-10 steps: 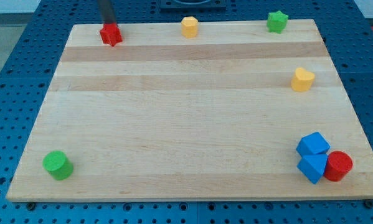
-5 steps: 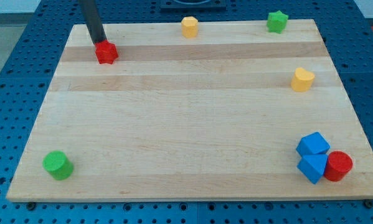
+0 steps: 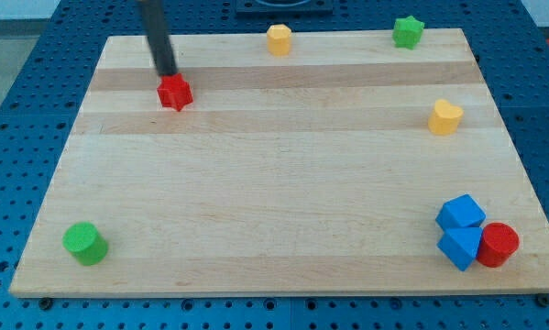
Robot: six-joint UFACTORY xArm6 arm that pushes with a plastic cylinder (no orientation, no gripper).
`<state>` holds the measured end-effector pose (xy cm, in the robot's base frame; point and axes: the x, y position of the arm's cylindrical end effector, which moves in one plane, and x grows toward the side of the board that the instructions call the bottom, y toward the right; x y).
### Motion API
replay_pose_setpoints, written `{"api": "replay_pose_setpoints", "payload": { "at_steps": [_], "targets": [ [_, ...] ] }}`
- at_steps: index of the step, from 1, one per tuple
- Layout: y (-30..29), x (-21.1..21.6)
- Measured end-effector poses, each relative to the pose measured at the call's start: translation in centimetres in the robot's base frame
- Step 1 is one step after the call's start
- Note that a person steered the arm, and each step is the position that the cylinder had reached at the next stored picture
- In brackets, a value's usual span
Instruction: Push the red star towards the bottom center
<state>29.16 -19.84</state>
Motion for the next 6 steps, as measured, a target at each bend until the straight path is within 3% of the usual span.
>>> {"api": "replay_pose_setpoints", "payload": {
  "at_steps": [1, 4, 6],
  "targets": [
    [1.7, 3.6],
    [15.1, 8.1],
    [10.1, 1.2]
  ]
}}
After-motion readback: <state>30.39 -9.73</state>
